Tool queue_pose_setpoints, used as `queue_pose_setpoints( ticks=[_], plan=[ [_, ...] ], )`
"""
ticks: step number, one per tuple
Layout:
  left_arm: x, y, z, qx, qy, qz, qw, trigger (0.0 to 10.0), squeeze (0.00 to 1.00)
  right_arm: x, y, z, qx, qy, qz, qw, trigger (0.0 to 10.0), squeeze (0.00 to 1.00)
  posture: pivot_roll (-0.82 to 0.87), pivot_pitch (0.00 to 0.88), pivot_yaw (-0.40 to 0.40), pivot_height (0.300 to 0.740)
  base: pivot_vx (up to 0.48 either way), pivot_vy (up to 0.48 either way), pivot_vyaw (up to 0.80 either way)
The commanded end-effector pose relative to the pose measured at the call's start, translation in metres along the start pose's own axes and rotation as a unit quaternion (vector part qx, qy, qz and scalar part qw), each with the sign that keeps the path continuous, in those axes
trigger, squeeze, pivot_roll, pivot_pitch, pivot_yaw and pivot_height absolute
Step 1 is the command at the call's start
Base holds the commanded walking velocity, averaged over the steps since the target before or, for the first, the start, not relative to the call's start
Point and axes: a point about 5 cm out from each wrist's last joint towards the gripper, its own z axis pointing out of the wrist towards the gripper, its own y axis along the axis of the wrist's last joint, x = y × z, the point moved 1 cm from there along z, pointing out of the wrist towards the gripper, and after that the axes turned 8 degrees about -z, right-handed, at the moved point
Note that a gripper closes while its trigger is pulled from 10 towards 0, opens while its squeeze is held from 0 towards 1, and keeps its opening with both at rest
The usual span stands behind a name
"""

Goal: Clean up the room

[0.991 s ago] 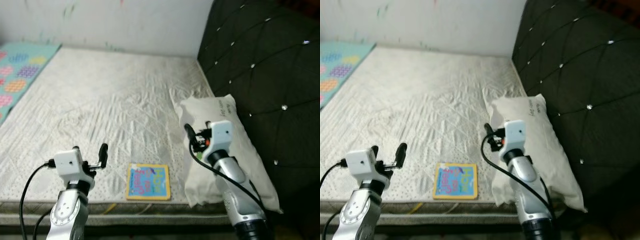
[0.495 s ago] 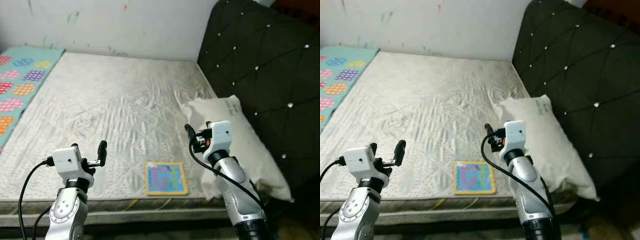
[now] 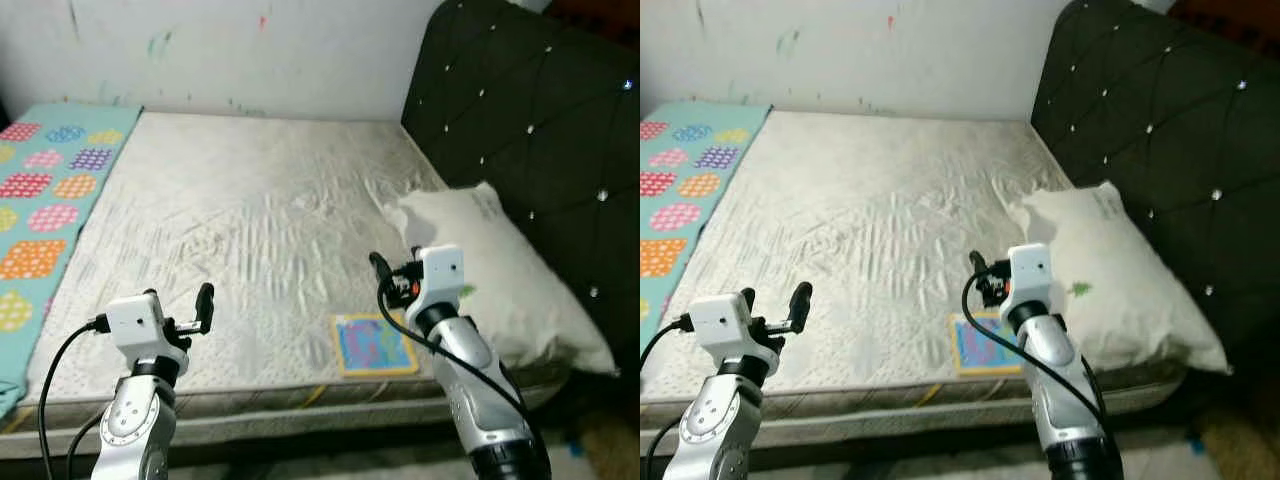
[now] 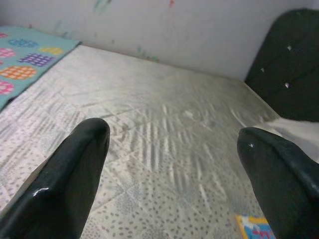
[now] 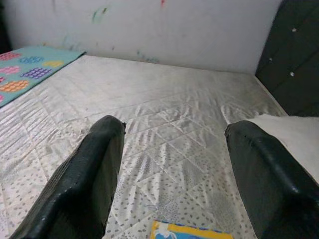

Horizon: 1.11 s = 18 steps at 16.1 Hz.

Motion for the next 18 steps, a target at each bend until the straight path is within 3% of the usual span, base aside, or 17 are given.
queue_pose_setpoints(
  ticks=[1, 14, 18],
  plan=[
    [-0.0077, -0.0032, 0.0014, 0.007, -0.007, -0.004, 1.0, 10.0, 0.0, -0.0091, -0.0038, -0.0029, 0.008, -0.011, -0.003, 1.0, 10.0, 0.0, -0.11, 0.0, -0.065, 0.74, 0.0, 0.48, 0.0],
    [-0.0064, -0.0045, 0.0031, 0.008, -0.001, 0.0, 1.0, 10.0, 0.0, -0.0035, -0.0056, -0.002, 0.011, 0.007, -0.005, 1.0, 10.0, 0.0, -0.11, 0.0, -0.061, 0.74, 0.0, 0.48, 0.0],
    [-0.0077, -0.0012, 0.0028, -0.002, -0.009, -0.005, 1.0, 10.0, 0.0, -0.0023, -0.0066, -0.0034, 0.013, 0.01, -0.016, 1.0, 10.0, 0.0, -0.12, 0.0, -0.06, 0.74, 0.0, 0.0, 0.0]
  ],
)
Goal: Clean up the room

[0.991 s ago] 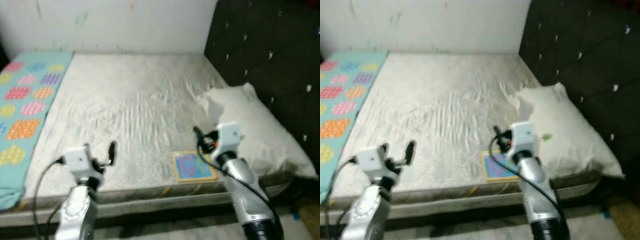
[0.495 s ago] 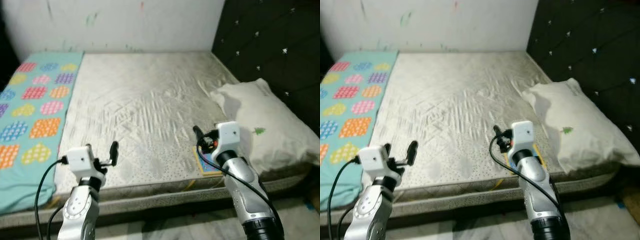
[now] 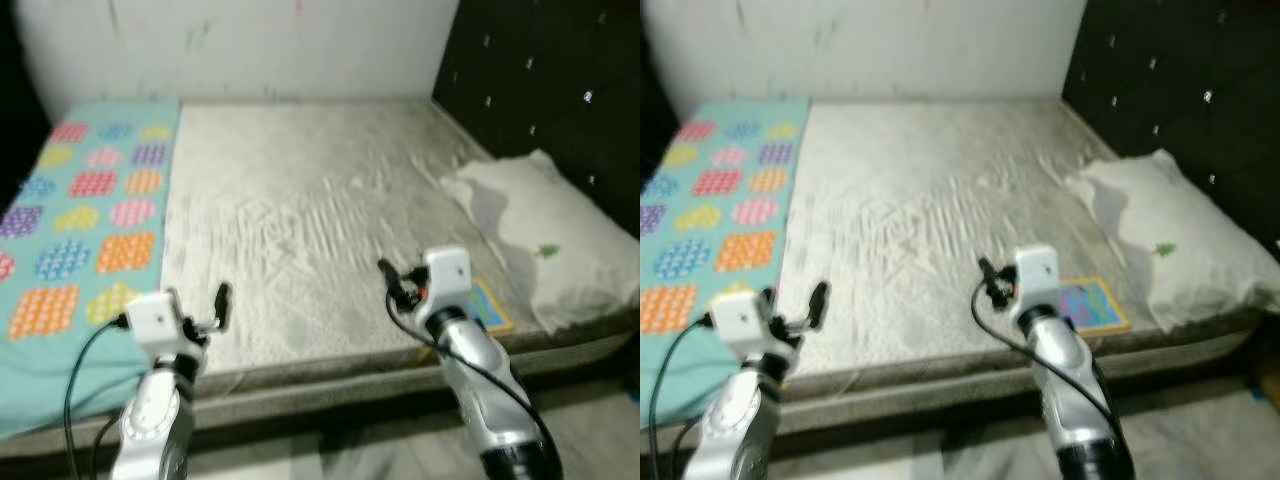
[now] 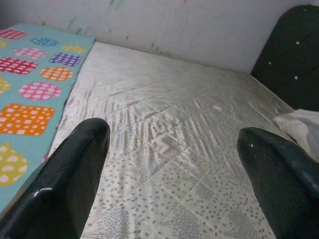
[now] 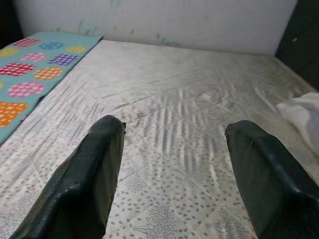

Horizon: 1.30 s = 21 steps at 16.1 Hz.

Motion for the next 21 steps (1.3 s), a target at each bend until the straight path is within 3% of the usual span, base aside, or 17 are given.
queue_pose_setpoints(
  ticks=[1, 14, 21],
  plan=[
    [0.0004, 0.0057, 0.0011, -0.011, -0.008, 0.002, 1.0, 10.0, 0.0, 0.0019, 0.0082, 0.0024, -0.015, 0.005, -0.006, 1.0, 10.0, 0.0, -0.12, 0.0, -0.06, 0.74, 0.0, 0.0, 0.0],
    [-0.0001, 0.0071, 0.0039, -0.011, -0.013, 0.01, 1.0, 10.0, 0.0, 0.0016, 0.0114, 0.0031, -0.027, 0.005, -0.008, 1.0, 10.0, 0.0, -0.12, 0.0, -0.052, 0.74, 0.35, 0.0, 0.0],
    [0.0053, 0.0064, 0.0056, -0.007, 0.014, 0.001, 1.0, 10.0, 0.0, 0.0008, 0.0068, 0.0013, -0.021, 0.001, -0.016, 1.0, 10.0, 0.0, -0.11, 0.0, -0.048, 0.74, 0.0, 0.0, 0.0]
  ],
)
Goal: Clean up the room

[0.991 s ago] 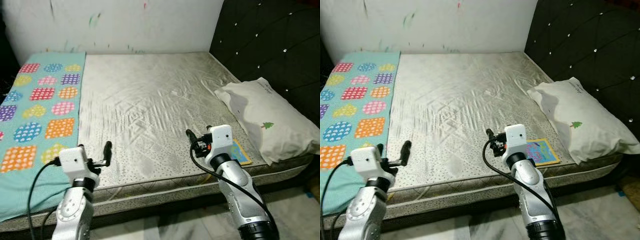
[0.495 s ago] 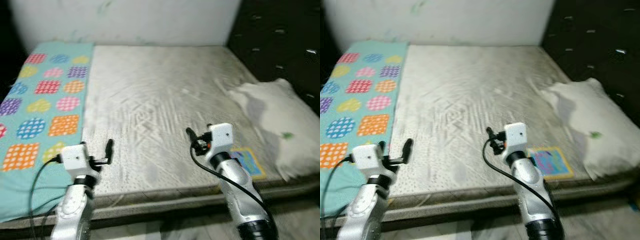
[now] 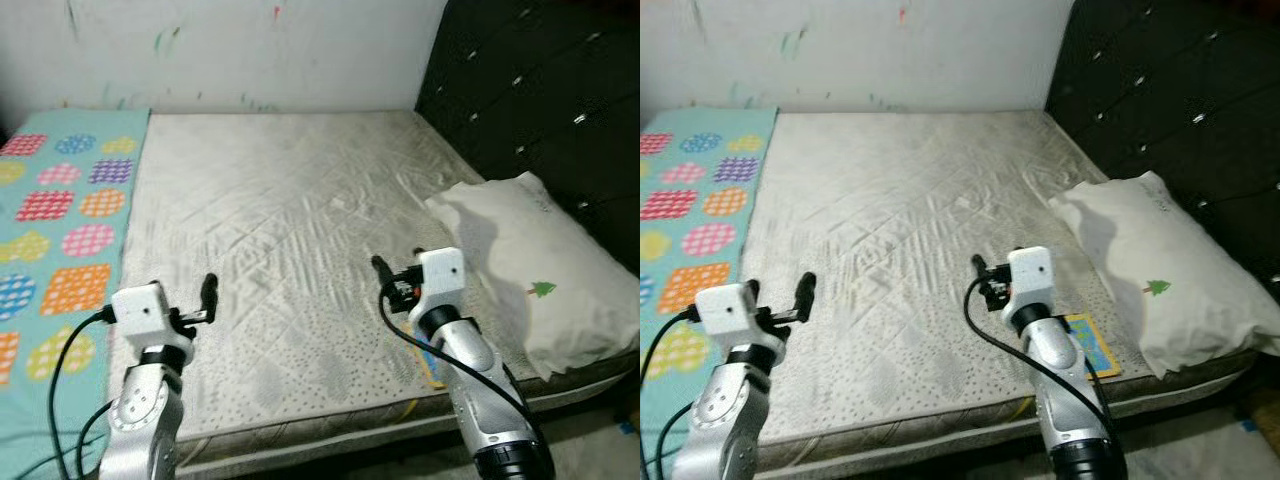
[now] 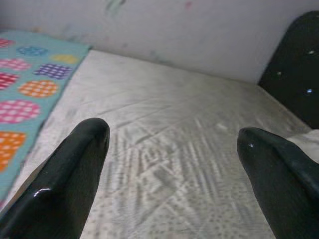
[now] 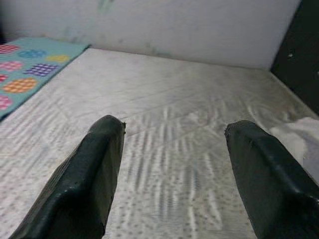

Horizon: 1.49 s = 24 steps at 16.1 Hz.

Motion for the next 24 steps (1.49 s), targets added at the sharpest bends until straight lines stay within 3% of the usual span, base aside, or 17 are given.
queue_pose_setpoints(
  ticks=[1, 5, 9, 24],
  plan=[
    [-0.0023, -0.0028, 0.0004, 0.009, -0.001, -0.005, 1.0, 10.0, 0.0, -0.0048, 0.0031, 0.0003, -0.007, -0.001, -0.011, 1.0, 10.0, 0.0, -0.11, 0.0, -0.048, 0.74, 0.0, 0.0, 0.0],
    [-0.0019, -0.0042, 0.0003, 0.013, 0.002, -0.007, 1.0, 10.0, 0.0, -0.0032, 0.0027, -0.0008, -0.009, 0.003, -0.016, 1.0, 10.0, 0.0, -0.11, 0.0, -0.047, 0.74, 0.0, 0.175, 0.76],
    [-0.0016, -0.0062, -0.0004, 0.018, 0.005, -0.01, 1.0, 10.0, 0.0, -0.0032, 0.002, -0.0014, -0.009, 0.004, -0.002, 1.0, 10.0, 0.0, -0.12, 0.0, -0.05, 0.74, 0.0, 0.48, 0.0],
    [-0.0011, -0.0075, -0.0002, 0.021, 0.012, -0.017, 1.0, 10.0, 0.0, 0.0005, 0.0002, -0.0016, -0.003, 0.021, -0.017, 1.0, 10.0, 0.0, -0.12, 0.0, -0.054, 0.74, 0.0, 0.48, 0.0]
  ],
)
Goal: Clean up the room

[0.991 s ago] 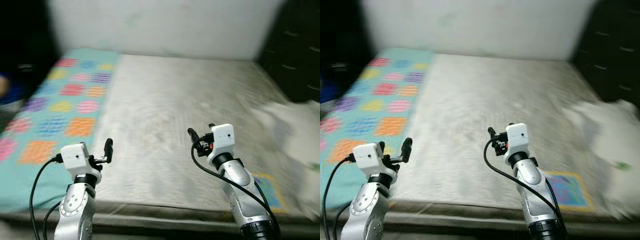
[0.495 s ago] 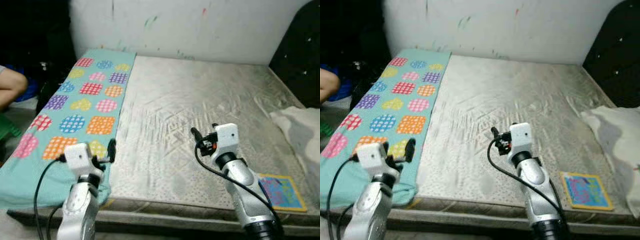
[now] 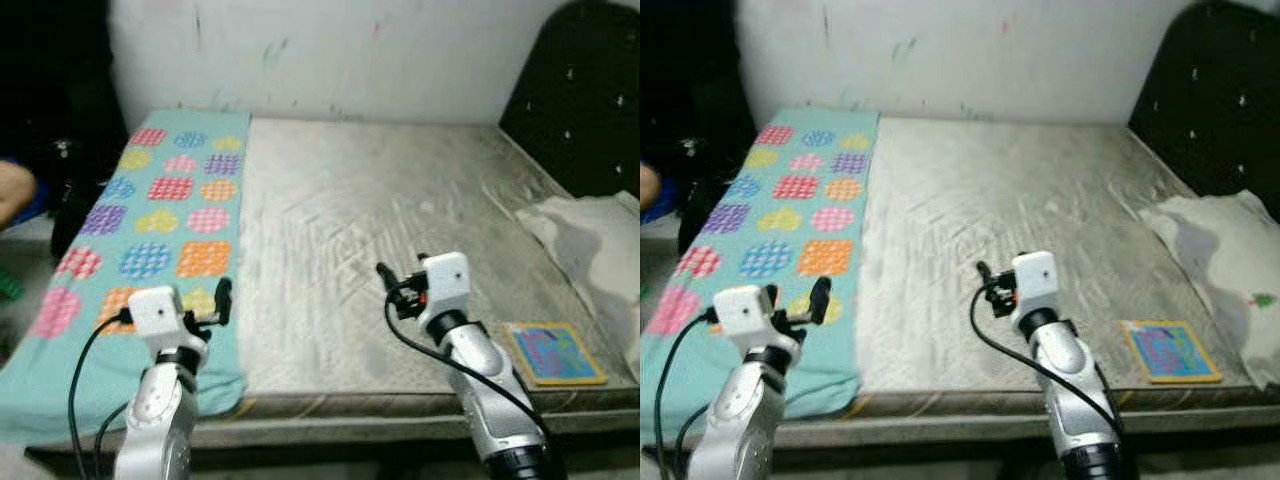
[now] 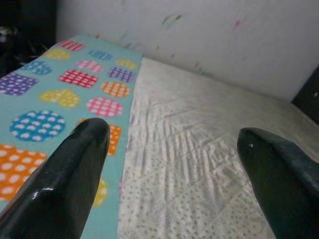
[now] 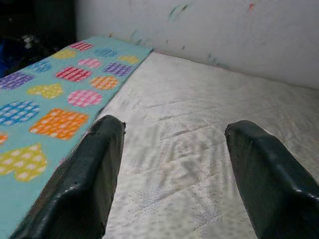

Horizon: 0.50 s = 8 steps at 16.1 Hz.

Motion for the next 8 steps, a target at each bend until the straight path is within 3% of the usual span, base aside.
queue_pose_setpoints(
  ticks=[1, 3, 8],
  plan=[
    [0.006, 0.0018, -0.0005, 0.0, 0.015, 0.004, 1.0, 10.0, 0.0, 0.0037, 0.0094, 0.0045, -0.015, 0.01, -0.007, 1.0, 10.0, 0.0, -0.12, 0.0, -0.054, 0.74, 0.0, 0.48, 0.0],
    [0.0066, 0.0023, -0.0006, -0.003, 0.018, 0.002, 1.0, 10.0, 0.0, 0.004, 0.0095, 0.0046, -0.015, 0.012, -0.008, 1.0, 10.0, 0.0, -0.12, 0.0, -0.052, 0.74, 0.0, 0.39, 0.0],
    [0.0043, 0.0073, -0.0015, -0.019, 0.002, -0.007, 1.0, 10.0, 0.0, 0.0065, 0.0096, 0.0037, -0.017, 0.018, -0.011, 1.0, 10.0, 0.0, -0.12, 0.0, -0.05, 0.74, 0.0, 0.0, 0.0]
  ],
)
